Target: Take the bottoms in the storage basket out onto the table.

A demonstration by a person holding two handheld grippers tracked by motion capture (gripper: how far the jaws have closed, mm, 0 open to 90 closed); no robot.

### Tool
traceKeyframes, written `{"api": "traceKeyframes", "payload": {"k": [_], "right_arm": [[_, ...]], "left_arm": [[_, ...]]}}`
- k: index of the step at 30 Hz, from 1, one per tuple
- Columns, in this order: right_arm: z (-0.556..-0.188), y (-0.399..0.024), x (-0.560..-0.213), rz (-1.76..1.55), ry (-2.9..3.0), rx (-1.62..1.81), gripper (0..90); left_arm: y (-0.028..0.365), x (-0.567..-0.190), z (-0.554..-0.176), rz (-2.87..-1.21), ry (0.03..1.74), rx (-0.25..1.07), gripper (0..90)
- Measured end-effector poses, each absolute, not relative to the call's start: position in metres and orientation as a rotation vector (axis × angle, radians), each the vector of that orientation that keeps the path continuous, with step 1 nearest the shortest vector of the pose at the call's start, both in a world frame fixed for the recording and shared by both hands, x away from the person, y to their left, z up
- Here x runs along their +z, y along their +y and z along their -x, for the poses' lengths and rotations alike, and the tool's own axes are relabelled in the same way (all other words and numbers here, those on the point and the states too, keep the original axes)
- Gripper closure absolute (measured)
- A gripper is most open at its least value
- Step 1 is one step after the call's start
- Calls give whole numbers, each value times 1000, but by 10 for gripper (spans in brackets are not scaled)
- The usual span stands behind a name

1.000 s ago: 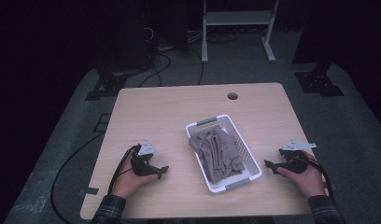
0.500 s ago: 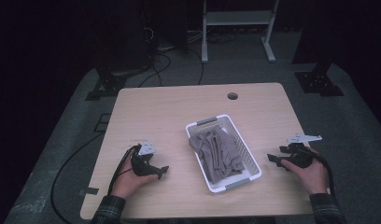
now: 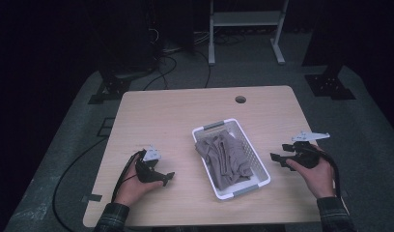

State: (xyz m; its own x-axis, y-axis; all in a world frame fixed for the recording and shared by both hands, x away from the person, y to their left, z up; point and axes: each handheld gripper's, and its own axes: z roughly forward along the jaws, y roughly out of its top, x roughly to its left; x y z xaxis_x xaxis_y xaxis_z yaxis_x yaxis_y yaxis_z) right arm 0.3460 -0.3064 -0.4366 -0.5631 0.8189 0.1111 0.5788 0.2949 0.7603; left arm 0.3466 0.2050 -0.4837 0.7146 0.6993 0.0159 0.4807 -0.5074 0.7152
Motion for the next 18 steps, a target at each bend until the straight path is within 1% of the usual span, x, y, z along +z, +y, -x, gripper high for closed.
{"api": "traceKeyframes", "payload": {"k": [8,15,18], "right_arm": [[-348,-294,-419,-1225,2262,1193,293],[-350,-282,-411,-1194,2265,1222,293],[-350,-274,-407,-1182,2261,1230,275]], "left_arm": [[205,-484,-347,-2208,891,395,0],[205,-484,-347,-2210,892,394,0],[205,-484,-347,-2209,891,395,0]]}}
